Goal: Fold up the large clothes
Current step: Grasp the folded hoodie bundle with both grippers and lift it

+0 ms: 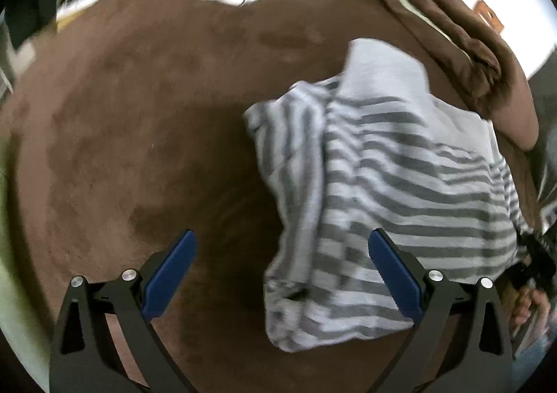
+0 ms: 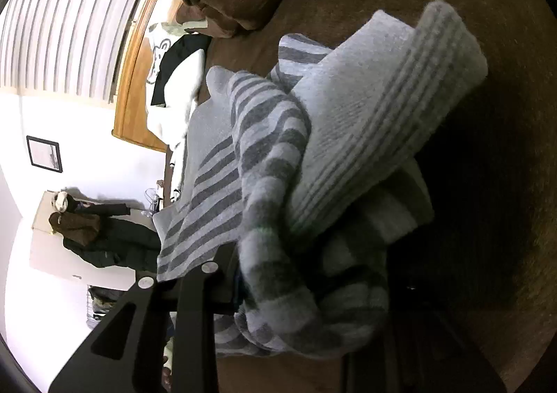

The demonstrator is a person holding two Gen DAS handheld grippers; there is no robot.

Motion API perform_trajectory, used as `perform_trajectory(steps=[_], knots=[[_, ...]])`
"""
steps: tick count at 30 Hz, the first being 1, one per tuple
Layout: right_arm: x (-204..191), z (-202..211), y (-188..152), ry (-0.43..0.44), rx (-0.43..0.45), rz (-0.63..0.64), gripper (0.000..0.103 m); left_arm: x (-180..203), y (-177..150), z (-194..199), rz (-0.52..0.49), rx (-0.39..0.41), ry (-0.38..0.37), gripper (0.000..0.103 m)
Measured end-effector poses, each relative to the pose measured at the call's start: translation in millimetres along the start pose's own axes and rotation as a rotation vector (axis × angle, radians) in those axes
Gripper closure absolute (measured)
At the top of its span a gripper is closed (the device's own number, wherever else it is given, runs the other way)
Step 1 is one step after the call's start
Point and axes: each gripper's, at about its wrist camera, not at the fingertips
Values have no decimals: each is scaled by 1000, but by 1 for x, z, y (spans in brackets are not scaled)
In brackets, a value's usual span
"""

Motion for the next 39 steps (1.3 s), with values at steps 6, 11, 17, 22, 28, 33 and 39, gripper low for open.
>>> perform_trajectory(steps=[6, 11, 17, 22, 28, 33, 39], knots=[[1, 0, 0, -2, -3, 12, 74, -29, -4, -25, 167, 23, -174, 7], [0, 1, -1, -4, -3, 16, 74, -28, 3, -32, 210, 64, -266, 7], [0, 1, -1, -1, -9, 22, 74, 1, 10, -55, 150, 36, -373, 8], [0, 1, -2, 7, -16, 26, 73, 11, 17, -62, 162, 42, -383, 9], [-3, -4, 2, 19, -31, 29, 63, 13, 17, -59, 149, 42, -384, 31], [-18, -12, 6, -10, -27, 78, 60, 15, 17, -60, 134, 39, -390, 51], [-23, -9, 3, -7, 0, 114, 86, 18, 11, -51, 104, 99, -367, 77]])
Point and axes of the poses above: each gripper's, at about its wrist camera, not at the fingertips, and z roughly against the way its jaws point, x to its right, y to its top, and after that the axes turned 12 degrees about -y, right-handed
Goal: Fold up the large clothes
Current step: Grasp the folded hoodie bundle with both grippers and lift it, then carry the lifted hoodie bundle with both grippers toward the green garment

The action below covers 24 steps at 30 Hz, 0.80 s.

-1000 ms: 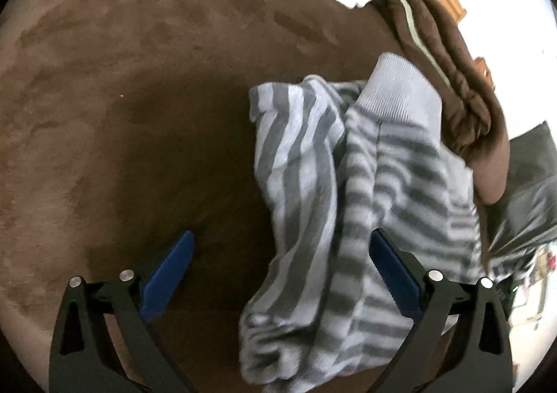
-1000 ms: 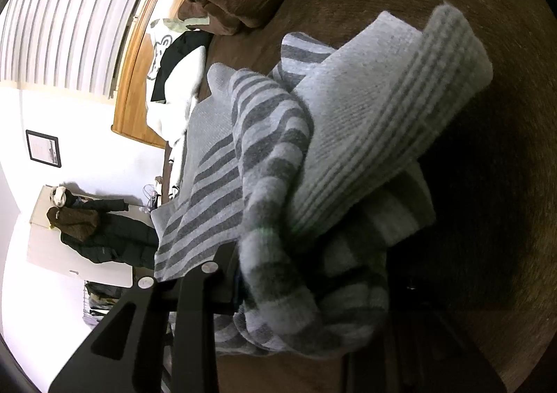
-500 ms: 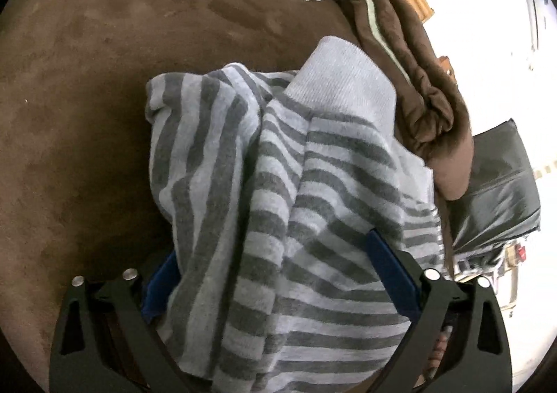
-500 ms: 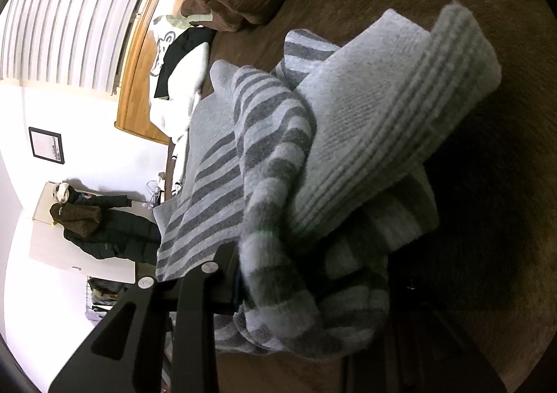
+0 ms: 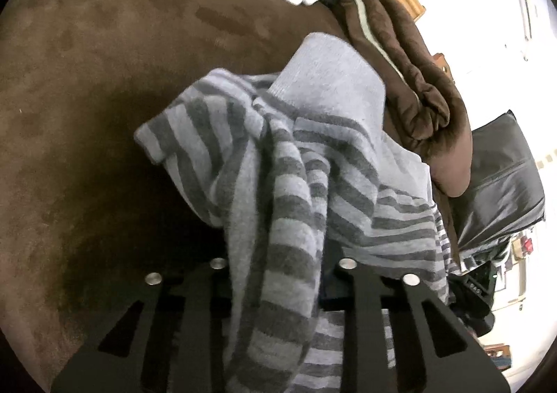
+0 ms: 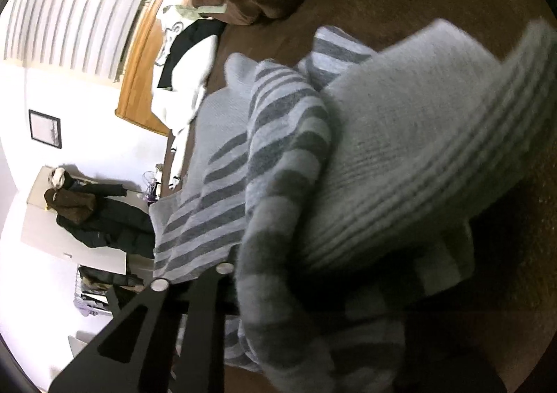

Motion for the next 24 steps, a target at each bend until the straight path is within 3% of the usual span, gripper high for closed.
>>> perform_trajectory(steps=[12, 18, 24], knots=[[-74, 47, 9, 10, 101, 259, 88, 57, 14, 29, -151, 97, 81, 83], [-117, 83, 11, 10, 150, 388, 89, 87, 25, 65, -201, 142, 87, 85], [-143, 118, -1, 26, 162, 429, 89, 122, 21, 114, -243, 170, 105, 86]])
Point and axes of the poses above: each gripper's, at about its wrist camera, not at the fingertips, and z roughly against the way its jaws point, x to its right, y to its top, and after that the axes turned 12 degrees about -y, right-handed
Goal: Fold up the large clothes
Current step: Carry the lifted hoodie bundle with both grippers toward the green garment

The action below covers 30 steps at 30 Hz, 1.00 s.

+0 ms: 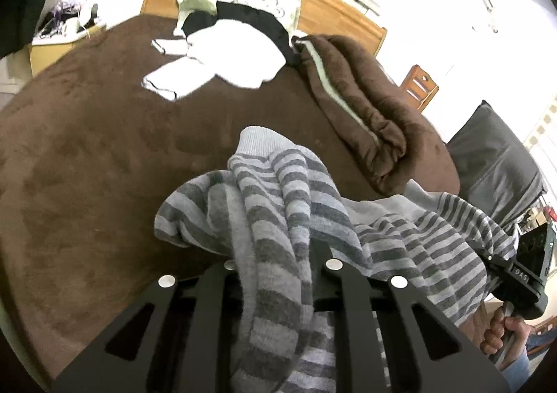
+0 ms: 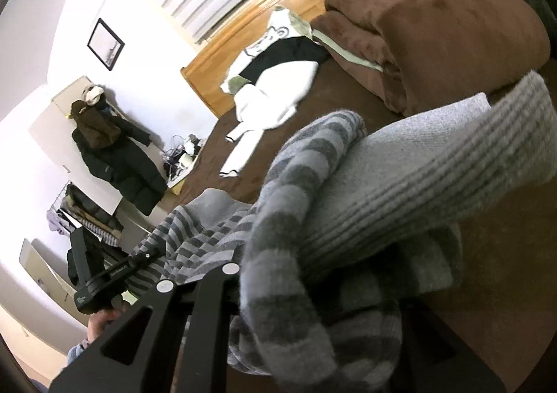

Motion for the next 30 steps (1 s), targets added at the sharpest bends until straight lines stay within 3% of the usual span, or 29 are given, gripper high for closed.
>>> perform_trajectory(steps=[10, 23, 30], knots=[[-27, 42, -25, 19, -46, 57, 89, 30, -22, 69, -35, -18, 62, 89], [-70, 47, -38, 74, -65, 148, 89, 15, -31, 117, -5, 41, 103, 89], [-120, 32, -38, 137, -70, 207, 89, -8, -25, 169, 0, 106, 151, 89]])
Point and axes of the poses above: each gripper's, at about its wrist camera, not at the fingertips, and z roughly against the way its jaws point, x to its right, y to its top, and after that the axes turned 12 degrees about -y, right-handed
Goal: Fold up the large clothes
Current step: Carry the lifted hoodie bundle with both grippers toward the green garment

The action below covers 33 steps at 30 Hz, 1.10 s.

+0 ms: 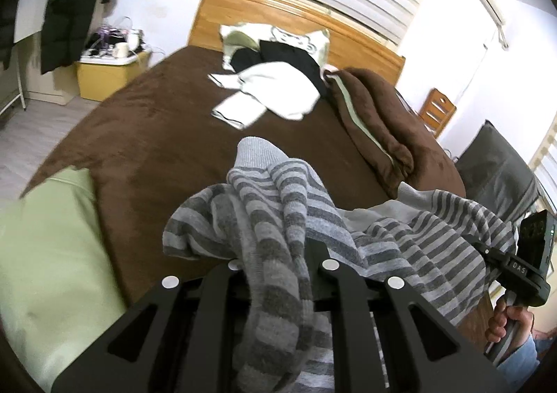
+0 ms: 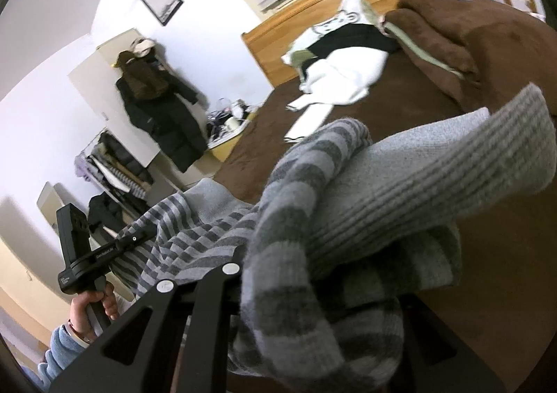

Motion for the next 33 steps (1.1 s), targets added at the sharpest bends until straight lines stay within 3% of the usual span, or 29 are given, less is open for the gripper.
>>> perform_trajectory(steps=[10, 19, 27, 33], knots=[[-113, -58, 19, 168, -29, 99, 89, -65, 24, 93, 16, 102, 161, 89], [-218, -122, 10, 282, -98, 178, 89, -136, 27, 172, 16, 153, 329, 89], [-291, -189, -31, 323, -206, 229, 89, -221, -12, 208, 155, 187, 414, 89], [-305, -240, -82, 275, -337, 317, 89, -277, -73, 201, 220, 87, 506, 89]])
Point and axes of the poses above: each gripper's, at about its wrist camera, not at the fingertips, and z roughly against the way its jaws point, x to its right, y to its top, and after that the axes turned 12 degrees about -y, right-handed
